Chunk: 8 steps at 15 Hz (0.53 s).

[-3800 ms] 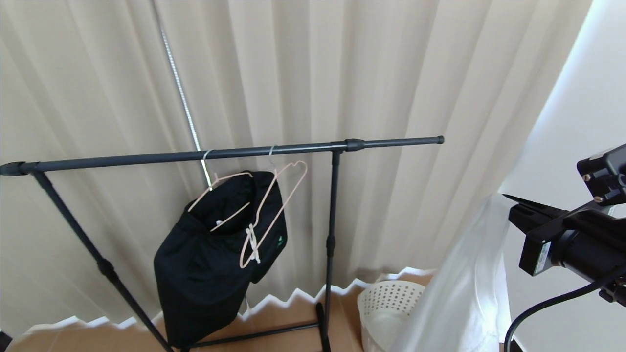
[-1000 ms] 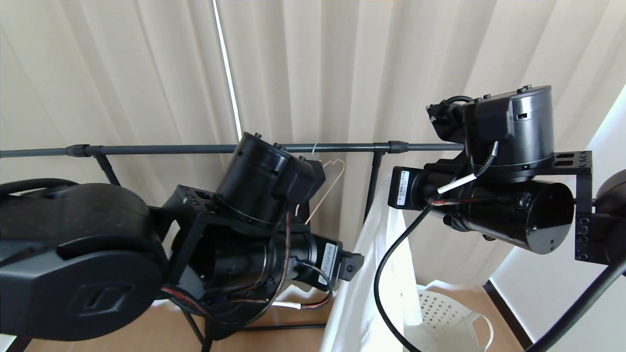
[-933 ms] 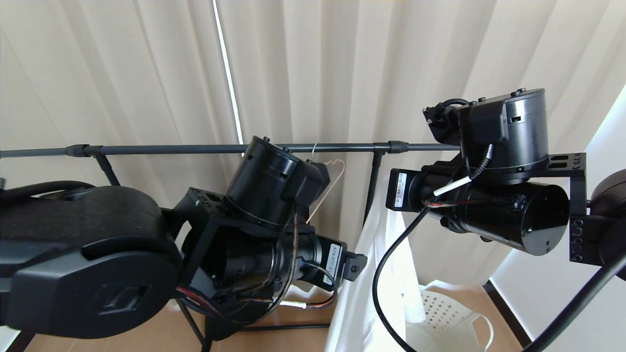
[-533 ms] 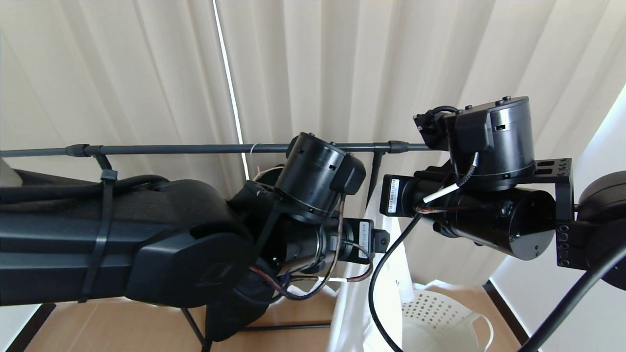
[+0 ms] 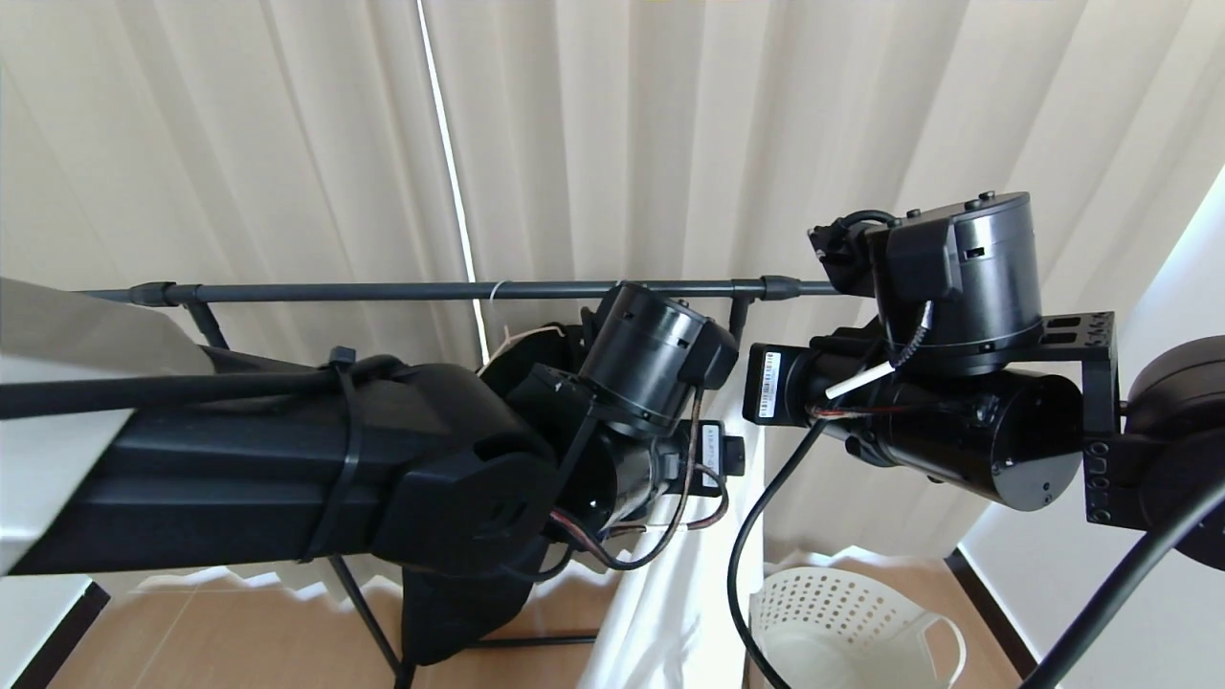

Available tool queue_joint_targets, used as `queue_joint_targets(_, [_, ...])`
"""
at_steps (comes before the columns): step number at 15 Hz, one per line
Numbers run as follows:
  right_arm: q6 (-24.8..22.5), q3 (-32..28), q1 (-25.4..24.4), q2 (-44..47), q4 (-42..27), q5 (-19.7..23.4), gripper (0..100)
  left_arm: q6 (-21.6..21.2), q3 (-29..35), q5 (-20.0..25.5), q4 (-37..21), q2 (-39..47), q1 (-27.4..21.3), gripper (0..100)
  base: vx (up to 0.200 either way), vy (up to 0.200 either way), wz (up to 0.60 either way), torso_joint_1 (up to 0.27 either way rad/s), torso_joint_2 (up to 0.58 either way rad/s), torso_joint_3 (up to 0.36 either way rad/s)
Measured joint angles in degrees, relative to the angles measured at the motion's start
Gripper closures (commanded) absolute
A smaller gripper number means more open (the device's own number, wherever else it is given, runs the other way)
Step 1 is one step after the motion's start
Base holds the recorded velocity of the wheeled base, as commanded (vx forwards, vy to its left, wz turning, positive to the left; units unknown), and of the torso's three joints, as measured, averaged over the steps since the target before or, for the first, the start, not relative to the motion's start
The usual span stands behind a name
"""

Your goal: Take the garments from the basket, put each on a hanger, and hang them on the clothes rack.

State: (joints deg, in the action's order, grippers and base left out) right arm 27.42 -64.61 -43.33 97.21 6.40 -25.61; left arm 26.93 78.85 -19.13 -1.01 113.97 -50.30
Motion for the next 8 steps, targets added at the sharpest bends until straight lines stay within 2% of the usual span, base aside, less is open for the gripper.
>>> queue_joint_targets(8, [-0.1,0.2,-0.3,-1.0,-0.1,-0.2,100,-1.1,1.3,-4.2,0.0,4.4,2.3,0,0.0,0.0,0.0,0.0,0.0,0.0])
